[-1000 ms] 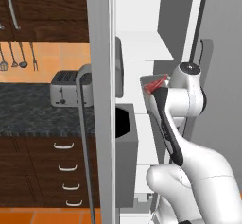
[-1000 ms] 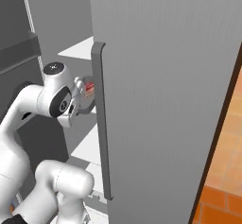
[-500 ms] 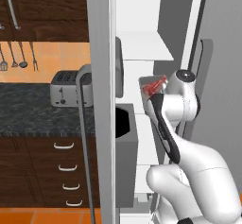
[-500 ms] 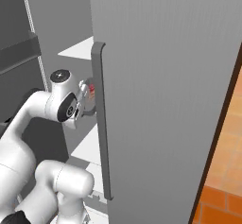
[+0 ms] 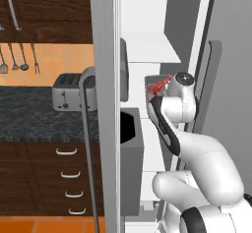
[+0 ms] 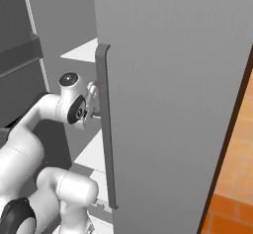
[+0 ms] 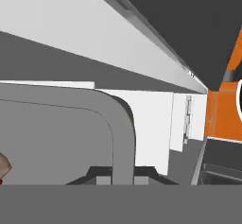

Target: Take the meat container that has the steak and place it on the second highest rack of the freezer. Then take the vegetable container that has the corn and garlic and place it on the highest rack of the freezer.

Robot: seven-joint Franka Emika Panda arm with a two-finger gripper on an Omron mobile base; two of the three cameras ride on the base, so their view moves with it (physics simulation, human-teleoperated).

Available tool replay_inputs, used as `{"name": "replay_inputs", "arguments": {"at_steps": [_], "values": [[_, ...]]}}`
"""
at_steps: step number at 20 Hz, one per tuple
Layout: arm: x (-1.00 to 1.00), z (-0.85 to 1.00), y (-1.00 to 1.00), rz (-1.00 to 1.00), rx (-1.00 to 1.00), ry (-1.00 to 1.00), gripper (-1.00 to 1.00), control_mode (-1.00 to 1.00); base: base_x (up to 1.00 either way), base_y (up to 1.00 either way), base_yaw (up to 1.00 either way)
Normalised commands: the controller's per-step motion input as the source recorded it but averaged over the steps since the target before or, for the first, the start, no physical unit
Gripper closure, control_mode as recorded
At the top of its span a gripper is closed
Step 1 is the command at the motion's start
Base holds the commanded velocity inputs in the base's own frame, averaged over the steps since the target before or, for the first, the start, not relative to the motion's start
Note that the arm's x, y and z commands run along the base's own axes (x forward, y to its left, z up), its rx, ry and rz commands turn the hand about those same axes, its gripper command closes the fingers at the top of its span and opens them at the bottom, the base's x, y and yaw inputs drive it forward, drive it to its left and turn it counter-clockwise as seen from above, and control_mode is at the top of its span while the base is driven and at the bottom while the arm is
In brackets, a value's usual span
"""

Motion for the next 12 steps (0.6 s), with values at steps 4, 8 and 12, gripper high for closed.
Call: {"name": "replay_inputs", "arguments": {"at_steps": [4, 8, 12], "values": [[0.34, -0.44, -0.19, 0.0, 0.0, 0.0, 1.0, -1.0, 0.0, 0.0, 0.0], [0.22, -0.52, -0.07, 0.0, 0.0, 0.0, 1.0, -1.0, 0.0, 0.0, 0.0], [0.17, -0.05, 0.04, -0.01, 0.0, -0.04, 1.0, -1.0, 0.0, 0.0, 0.0]]}}
